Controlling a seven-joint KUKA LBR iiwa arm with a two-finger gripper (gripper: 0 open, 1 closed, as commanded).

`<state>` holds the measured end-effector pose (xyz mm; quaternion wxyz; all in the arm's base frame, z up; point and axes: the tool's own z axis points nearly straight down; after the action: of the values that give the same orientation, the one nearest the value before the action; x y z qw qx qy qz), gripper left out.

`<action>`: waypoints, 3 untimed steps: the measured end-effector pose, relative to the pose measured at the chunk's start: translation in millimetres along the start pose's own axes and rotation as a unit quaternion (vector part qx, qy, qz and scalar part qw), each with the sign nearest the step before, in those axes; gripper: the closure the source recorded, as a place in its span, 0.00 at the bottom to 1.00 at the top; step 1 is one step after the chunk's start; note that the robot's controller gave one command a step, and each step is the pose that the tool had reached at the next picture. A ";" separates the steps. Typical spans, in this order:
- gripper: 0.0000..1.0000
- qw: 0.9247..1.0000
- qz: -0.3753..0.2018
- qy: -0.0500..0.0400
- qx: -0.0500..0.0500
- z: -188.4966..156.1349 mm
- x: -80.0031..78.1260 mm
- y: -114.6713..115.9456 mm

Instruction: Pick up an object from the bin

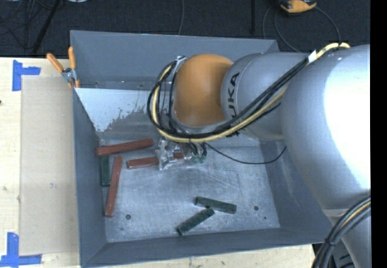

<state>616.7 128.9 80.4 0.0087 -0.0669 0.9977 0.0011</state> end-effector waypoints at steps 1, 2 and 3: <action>1.00 1.000 -0.018 0.007 0.000 -142.4 -3.6 -7.2; 1.00 1.000 -0.017 0.007 0.000 -141.8 -3.3 -7.2; 0.00 1.000 0.022 0.010 0.000 -62.4 16.8 20.1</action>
Offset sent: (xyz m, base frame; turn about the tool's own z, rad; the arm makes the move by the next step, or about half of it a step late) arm 0.0000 0.0000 0.0000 0.0000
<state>596.3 146.4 142.5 -0.0009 -0.0453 0.9990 0.0003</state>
